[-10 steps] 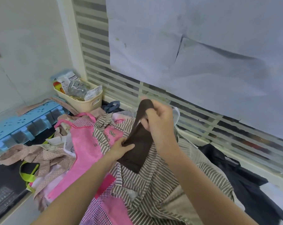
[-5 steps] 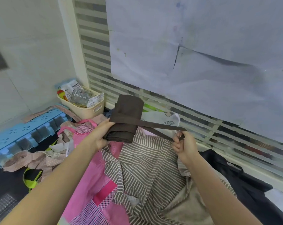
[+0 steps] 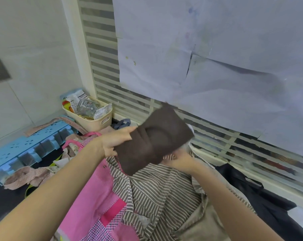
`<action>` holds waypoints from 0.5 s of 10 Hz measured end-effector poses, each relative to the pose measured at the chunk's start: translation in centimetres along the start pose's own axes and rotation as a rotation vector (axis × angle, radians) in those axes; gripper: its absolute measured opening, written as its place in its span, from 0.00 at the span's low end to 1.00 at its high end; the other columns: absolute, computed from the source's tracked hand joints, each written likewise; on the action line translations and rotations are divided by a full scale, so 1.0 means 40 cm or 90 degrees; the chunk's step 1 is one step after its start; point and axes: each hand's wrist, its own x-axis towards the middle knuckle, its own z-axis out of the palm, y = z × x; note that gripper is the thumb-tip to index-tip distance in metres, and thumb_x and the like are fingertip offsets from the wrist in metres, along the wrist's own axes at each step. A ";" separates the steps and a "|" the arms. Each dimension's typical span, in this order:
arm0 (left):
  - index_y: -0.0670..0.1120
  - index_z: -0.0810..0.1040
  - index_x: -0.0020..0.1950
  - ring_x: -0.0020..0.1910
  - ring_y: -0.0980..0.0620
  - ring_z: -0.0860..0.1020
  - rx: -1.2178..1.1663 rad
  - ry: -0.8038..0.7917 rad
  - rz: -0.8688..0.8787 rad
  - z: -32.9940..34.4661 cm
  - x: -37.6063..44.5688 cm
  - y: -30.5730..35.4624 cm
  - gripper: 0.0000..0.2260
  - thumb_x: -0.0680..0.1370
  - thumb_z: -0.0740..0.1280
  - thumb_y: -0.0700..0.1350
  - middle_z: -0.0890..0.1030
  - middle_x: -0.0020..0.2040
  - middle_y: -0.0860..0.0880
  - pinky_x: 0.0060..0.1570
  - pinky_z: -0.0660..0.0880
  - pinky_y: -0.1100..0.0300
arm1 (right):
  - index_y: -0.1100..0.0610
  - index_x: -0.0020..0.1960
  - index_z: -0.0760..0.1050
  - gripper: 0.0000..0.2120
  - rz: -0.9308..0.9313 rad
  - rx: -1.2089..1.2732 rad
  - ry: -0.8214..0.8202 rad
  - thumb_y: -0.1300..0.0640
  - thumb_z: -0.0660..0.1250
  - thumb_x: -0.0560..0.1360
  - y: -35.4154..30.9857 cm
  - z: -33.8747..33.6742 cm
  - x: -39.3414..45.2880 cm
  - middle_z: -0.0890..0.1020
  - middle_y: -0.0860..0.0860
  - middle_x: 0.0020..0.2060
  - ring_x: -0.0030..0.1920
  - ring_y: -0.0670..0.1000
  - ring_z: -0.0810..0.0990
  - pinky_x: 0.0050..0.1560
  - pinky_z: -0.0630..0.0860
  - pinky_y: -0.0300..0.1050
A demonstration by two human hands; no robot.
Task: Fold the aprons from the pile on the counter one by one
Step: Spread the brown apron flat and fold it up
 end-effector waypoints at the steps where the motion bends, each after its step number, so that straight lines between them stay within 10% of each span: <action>1: 0.41 0.77 0.59 0.48 0.52 0.81 0.233 -0.213 -0.179 -0.005 -0.003 0.003 0.19 0.69 0.71 0.41 0.82 0.51 0.46 0.49 0.78 0.59 | 0.80 0.59 0.69 0.18 -0.097 -0.053 0.210 0.65 0.55 0.79 -0.033 -0.023 -0.066 0.84 0.57 0.36 0.40 0.43 0.83 0.41 0.70 0.43; 2: 0.45 0.78 0.58 0.50 0.49 0.80 0.351 -0.337 -0.261 0.004 0.005 0.004 0.13 0.73 0.67 0.42 0.81 0.54 0.45 0.60 0.74 0.50 | 0.63 0.67 0.71 0.16 -0.060 -0.041 -0.012 0.62 0.55 0.82 -0.092 -0.008 -0.002 0.81 0.57 0.57 0.48 0.51 0.81 0.45 0.69 0.41; 3: 0.47 0.78 0.57 0.55 0.45 0.78 0.411 -0.336 -0.232 0.016 0.011 0.011 0.10 0.78 0.65 0.39 0.80 0.55 0.44 0.63 0.72 0.47 | 0.54 0.65 0.74 0.15 -0.156 -0.031 0.039 0.61 0.60 0.80 -0.074 0.000 0.055 0.80 0.41 0.26 0.20 0.41 0.68 0.26 0.67 0.33; 4: 0.48 0.76 0.62 0.57 0.47 0.78 0.461 -0.343 -0.194 0.036 0.012 0.012 0.13 0.79 0.63 0.38 0.79 0.59 0.45 0.61 0.73 0.52 | 0.58 0.65 0.74 0.17 -0.087 0.141 0.037 0.63 0.65 0.77 -0.099 0.016 0.032 0.76 0.47 0.21 0.19 0.42 0.68 0.21 0.65 0.32; 5: 0.49 0.76 0.63 0.50 0.63 0.78 0.544 -0.363 -0.139 0.063 0.010 0.008 0.15 0.78 0.64 0.35 0.79 0.56 0.52 0.57 0.72 0.67 | 0.67 0.61 0.75 0.14 -0.056 0.380 0.000 0.66 0.64 0.77 -0.102 0.007 0.050 0.84 0.58 0.38 0.30 0.48 0.80 0.32 0.78 0.35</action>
